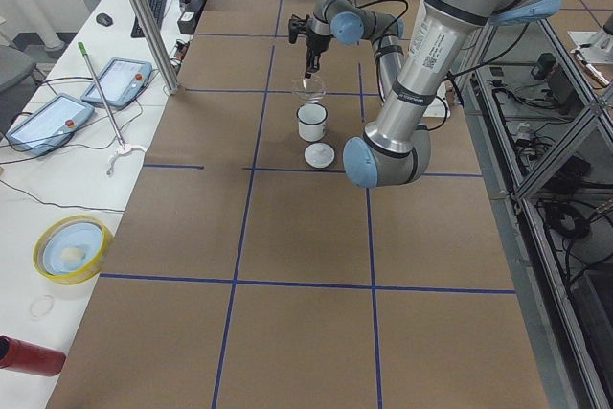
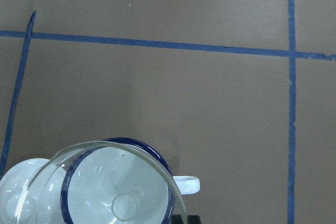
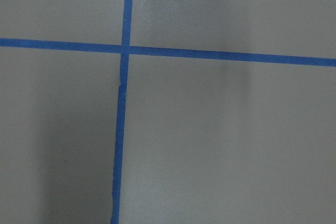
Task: Remove funnel from cup
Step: 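Grasp the funnel with the left gripper and lift it out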
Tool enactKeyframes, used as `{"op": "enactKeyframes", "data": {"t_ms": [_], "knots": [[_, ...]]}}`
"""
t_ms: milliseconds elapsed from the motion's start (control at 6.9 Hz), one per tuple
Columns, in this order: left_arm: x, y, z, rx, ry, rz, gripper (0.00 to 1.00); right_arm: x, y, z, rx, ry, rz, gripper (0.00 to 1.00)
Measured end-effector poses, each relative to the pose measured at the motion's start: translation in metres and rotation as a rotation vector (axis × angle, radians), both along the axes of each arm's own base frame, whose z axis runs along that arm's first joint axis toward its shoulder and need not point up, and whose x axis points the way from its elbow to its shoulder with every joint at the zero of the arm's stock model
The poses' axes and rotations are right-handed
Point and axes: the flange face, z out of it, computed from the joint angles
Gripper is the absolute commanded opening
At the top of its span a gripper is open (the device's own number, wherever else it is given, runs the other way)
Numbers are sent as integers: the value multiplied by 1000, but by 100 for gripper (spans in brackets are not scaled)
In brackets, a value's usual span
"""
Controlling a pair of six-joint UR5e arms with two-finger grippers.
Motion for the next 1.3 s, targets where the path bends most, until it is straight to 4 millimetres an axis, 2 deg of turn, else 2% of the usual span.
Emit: {"op": "enactKeyframes", "data": {"t_ms": [145, 290, 580, 725, 1014, 1304], "knots": [[-21, -18, -6, -21, 58, -125, 0, 0, 0, 0, 0, 0, 0, 100], [-23, -39, -6, -41, 139, -273, 0, 0, 0, 0, 0, 0, 0, 100], [3, -91, 14, -85, 336, -557, 0, 0, 0, 0, 0, 0, 0, 100], [19, -119, 35, -105, 428, -681, 0, 0, 0, 0, 0, 0, 0, 100], [50, -172, 91, -144, 542, -862, 6, 0, 0, 0, 0, 0, 0, 100], [87, -213, 150, -132, 570, -937, 16, 0, 0, 0, 0, 0, 0, 100]]}}
